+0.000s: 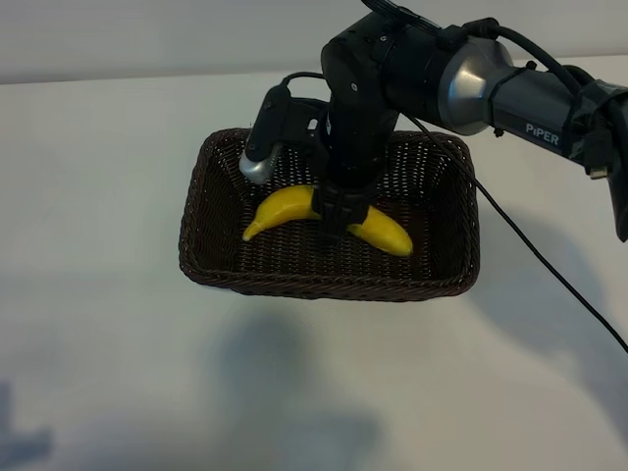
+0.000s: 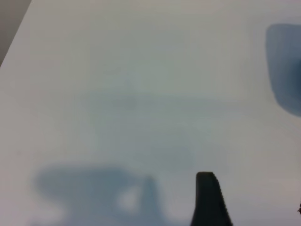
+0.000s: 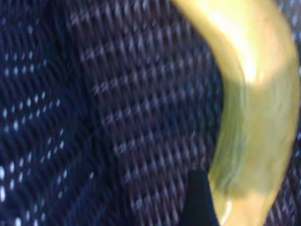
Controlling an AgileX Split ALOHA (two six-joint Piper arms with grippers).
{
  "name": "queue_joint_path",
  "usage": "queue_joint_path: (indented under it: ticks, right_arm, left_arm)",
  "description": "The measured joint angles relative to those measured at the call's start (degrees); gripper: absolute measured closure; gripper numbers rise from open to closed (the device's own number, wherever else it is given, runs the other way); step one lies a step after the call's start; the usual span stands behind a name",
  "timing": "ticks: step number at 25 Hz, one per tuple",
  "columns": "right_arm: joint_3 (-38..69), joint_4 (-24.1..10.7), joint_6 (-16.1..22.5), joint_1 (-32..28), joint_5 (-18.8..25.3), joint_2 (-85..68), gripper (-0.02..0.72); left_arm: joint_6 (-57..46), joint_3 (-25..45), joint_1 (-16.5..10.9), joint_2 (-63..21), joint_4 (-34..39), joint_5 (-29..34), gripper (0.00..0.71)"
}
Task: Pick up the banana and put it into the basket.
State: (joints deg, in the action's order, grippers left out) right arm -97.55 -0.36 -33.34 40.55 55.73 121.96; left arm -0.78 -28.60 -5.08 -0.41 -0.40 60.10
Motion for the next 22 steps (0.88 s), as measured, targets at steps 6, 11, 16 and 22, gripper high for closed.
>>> queue_joint_path:
  ticks: [6,11,16,22]
  right_arm:
    - [-0.82,-0.55,-0.59,-0.13,2.24,-2.84,0.170]
    - [-4.94,-0.67,-0.71,-1.79,6.60,-3.58,0.175]
    - [-7.60,-0.85,1.01,-6.90,8.48,-3.58,0.175]
    - [-7.90,-0.45,9.37,-17.20,8.29,-3.58,0.176]
  left_arm:
    - [0.00,0.00,0.00,0.00,0.00,0.00,0.220]
    - [0.00,0.00,0.00,0.00,0.00,0.00,0.220]
    - [0.00,0.00,0.00,0.00,0.00,0.00,0.220]
    - [0.00,0.00,0.00,0.00,0.00,0.00,0.220]
